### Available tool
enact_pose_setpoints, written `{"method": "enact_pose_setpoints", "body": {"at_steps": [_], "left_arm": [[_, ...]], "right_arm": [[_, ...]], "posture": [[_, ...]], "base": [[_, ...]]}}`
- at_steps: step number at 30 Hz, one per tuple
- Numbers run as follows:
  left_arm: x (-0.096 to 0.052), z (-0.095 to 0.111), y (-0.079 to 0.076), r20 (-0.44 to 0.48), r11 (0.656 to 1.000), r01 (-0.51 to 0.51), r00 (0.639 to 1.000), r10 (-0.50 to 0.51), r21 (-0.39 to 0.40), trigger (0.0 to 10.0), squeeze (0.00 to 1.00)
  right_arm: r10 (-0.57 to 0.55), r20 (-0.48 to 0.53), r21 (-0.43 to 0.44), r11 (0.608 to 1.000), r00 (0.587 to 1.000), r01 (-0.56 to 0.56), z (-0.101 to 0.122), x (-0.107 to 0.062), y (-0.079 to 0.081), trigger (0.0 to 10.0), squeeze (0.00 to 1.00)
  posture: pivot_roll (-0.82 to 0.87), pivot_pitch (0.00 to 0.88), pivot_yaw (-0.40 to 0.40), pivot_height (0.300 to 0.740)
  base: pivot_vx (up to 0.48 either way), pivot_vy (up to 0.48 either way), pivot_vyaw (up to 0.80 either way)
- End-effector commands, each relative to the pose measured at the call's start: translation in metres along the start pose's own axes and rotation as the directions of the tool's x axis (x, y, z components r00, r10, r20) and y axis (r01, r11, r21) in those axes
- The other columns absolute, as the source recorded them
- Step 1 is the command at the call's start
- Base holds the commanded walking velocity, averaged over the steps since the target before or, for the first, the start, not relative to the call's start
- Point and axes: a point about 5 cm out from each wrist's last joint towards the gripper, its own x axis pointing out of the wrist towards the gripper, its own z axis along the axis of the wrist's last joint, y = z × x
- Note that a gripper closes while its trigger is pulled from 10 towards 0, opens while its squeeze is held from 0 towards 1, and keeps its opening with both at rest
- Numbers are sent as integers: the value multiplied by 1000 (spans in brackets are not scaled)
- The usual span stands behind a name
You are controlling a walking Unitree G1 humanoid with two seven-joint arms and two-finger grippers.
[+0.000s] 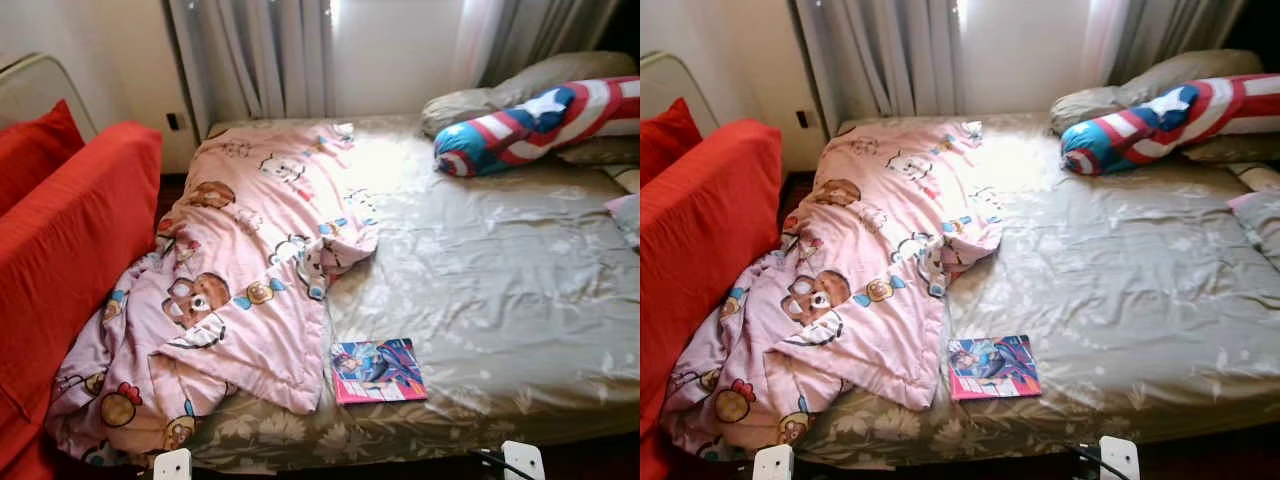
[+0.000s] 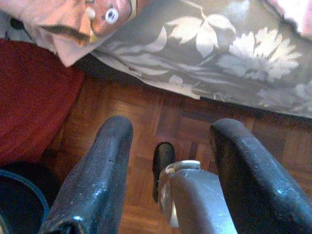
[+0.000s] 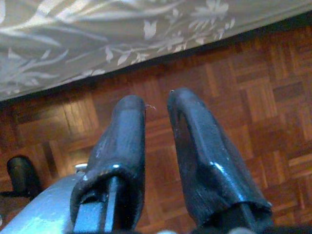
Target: Clean up the room
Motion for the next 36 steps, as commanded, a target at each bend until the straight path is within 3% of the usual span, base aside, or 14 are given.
{"method": "enact_pose_setpoints", "body": {"at_steps": [1, 4, 11, 14, 19, 21, 22, 23, 26, 27, 28, 30, 31, 36], "left_arm": [[0, 1, -3, 7, 1000, 5, 1000, -5, -3, 10000, 0], [0, 1, -3, 14, 1000, 6, 1000, -6, -9, 10000, 0], [1, 8, -3, 57, 1000, 13, 998, -12, -18, 10000, 0], [2, 17, -4, 109, 999, 37, 993, -36, -9, 10000, 0], [5, 56, 5, 263, 998, 67, 963, -64, -1, 10000, 0], [3, 74, 8, 360, 996, 88, 929, -85, 8, 10000, 0], [3, 74, 8, 360, 996, 88, 929, -85, 8, 10000, 0], [1, 86, 7, 427, 994, 105, 898, -104, 21, 10000, 0], [-3, 98, 5, 501, 992, 122, 856, -126, 42, 10000, 0], [-9, 111, 0, 567, 989, 132, 810, -147, 69, 10000, 0], [-9, 111, 0, 567, 989, 132, 810, -147, 69, 10000, 0], [-22, 128, -11, 661, 980, 166, 724, -196, 108, 10000, 0], [-26, 131, -15, 679, 977, 177, 703, -211, 121, 10000, 0], [-32, 133, -22, 695, 969, 190, 676, -245, 157, 10000, 0]], "right_arm": [[4, 13, -6, 1000, 1000, -4, 1, 0, 1, 10000, 0], [28, 33, -16, 999, 999, -28, 10, 4, 19, 10000, 0], [34, 64, 8, 999, 997, -35, 16, 5, 21, 10000, 0], [46, 110, 0, 999, 993, -46, 26, 5, 18, 10000, 0], [76, 231, 14, 997, 970, -81, 51, 6, 22, 10000, 0], [84, 307, 17, 995, 948, -94, 63, 4, 22, 10000, 0], [84, 307, 17, 995, 948, -94, 63, 4, 22, 10000, 0], [92, 374, 12, 994, 923, -105, 73, 2, 23, 10000, 0], [108, 450, 3, 992, 886, -123, 84, -1, 24, 10000, 0], [127, 531, -19, 990, 837, -139, 97, -6, 28, 10000, 0], [127, 531, -19, 990, 837, -139, 97, -6, 28, 10000, 0], [159, 647, -49, 985, 746, -168, 113, -17, 39, 10000, 0], [168, 666, -54, 982, 726, -179, 115, -20, 44, 10000, 0], [217, 692, -106, 974, 688, -201, 115, -26, 57, 10000, 0]], "posture": [[-37, 0, -26, 740], [-38, 0, -28, 740], [-40, 0, -26, 740], [-32, 0, -25, 740], [-35, 0, -24, 740], [-32, 0, -25, 740], [-32, 0, -25, 740], [-29, 0, -25, 740], [-30, 0, -25, 740], [-39, 0, -24, 740], [-39, 0, -24, 740], [-53, 0, -22, 740], [-57, 0, -20, 740], [-61, 0, -16, 740]], "base": [[322, 0, 400], [340, 0, 800], [97, 0, 229], [0, 0, 0], [0, 0, 0], [0, 0, 0], [0, 0, 0], [0, 0, 0], [0, 0, 0], [0, 0, 0], [0, 0, 0], [0, 0, 0], [0, 0, 0], [0, 0, 0]]}}
